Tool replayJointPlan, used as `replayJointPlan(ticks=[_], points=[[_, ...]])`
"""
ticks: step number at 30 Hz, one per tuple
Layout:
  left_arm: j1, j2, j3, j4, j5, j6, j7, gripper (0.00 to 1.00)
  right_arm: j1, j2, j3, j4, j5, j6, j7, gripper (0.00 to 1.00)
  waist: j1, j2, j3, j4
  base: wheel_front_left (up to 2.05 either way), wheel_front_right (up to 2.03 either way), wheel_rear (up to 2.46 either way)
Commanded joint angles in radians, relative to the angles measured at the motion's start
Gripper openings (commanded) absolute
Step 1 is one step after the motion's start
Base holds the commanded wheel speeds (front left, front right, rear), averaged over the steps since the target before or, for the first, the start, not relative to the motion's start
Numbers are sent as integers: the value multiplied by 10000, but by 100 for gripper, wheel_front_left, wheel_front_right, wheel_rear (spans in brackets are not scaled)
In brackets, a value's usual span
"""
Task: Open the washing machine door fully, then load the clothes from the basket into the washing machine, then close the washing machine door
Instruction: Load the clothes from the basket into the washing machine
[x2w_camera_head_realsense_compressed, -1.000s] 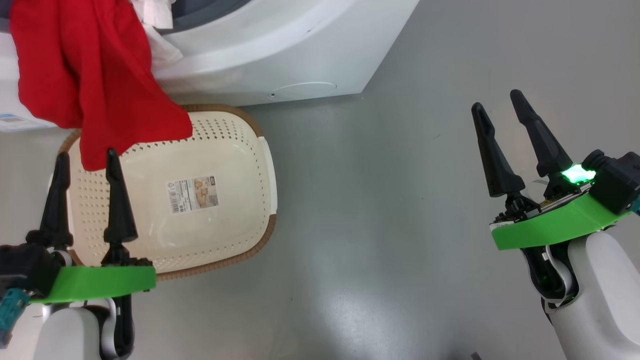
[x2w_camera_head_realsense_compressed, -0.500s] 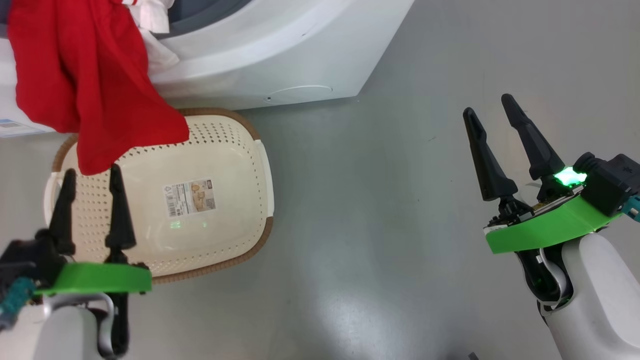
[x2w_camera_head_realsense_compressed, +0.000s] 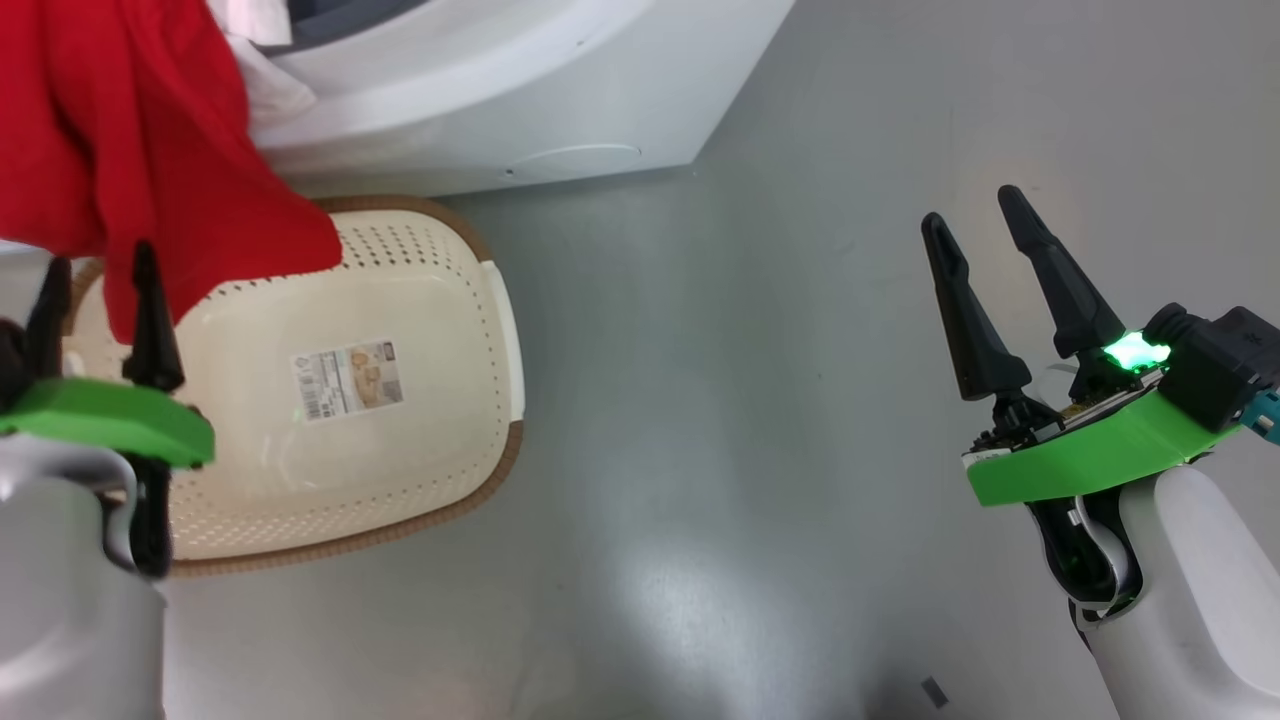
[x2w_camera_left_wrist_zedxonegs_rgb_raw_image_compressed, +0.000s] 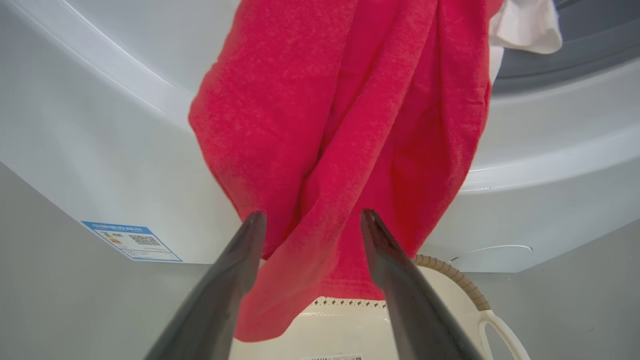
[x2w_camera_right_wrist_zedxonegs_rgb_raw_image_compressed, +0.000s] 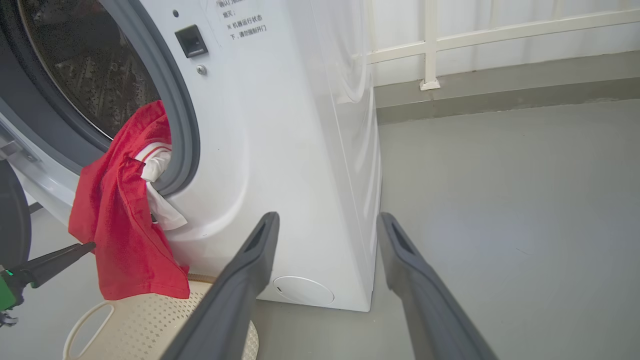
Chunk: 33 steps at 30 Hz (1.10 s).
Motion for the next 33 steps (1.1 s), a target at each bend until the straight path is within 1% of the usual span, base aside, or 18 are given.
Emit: replayJointPlan(ticks=[1, 7, 11, 12, 21, 26, 27, 28, 29, 30, 33], points=[[-203, 474, 174, 111, -77, -64, -18, 100, 106, 9, 137, -268, 93, 16, -48, 100, 0, -1, 152, -123, 0, 0, 0], [-1285, 839, -199, 1527, -211, -96, -113, 100, 10, 96, 65, -296, 80, 16, -48, 100, 0, -1, 406, -285, 0, 0, 0], [-1841, 994, -614, 2173, -349, -101, -163, 100, -56, 135, 51, -322, 59, 16, -48, 100, 0, -1, 544, -347, 0, 0, 0], [-1841, 994, -614, 2173, -349, -101, -163, 100, -56, 135, 51, -322, 59, 16, -48, 100, 0, -1, 544, -347, 0, 0, 0], [-2875, 1044, -1684, 2995, -853, -104, -210, 100, -116, 113, 12, -370, -3, 16, -48, 100, 0, -1, 779, -323, 0, 0, 0], [-3349, 1122, -2058, 3462, -1083, -104, -220, 100, -184, 95, 57, -404, -25, 16, -48, 100, 0, -1, 871, -367, 0, 0, 0], [-3414, 1128, -2109, 3541, -1127, -104, -222, 78, -184, 93, 54, -408, -31, 16, -48, 100, 0, -1, 881, -374, 0, 0, 0], [-3470, 1129, -2155, 3606, -1166, -104, -223, 47, -176, 92, 47, -408, -37, 16, -48, 100, 0, -1, 882, -378, 0, 0, 0], [-3512, 1133, -2192, 3644, -1197, -104, -224, 31, -166, 92, 35, -407, -42, 16, -48, 100, 0, -1, 885, -379, 0, 0, 0], [-3545, 1145, -2214, 3638, -1223, -104, -225, 0, -155, 93, 22, -407, -44, 16, -48, 100, 0, -1, 888, -378, 0, 0, 0], [-3545, 1184, -2246, 3557, -1287, -105, -226, 0, -140, 103, -11, -394, -48, 16, -48, 100, 0, -1, 884, -363, 0, 0, 0]])
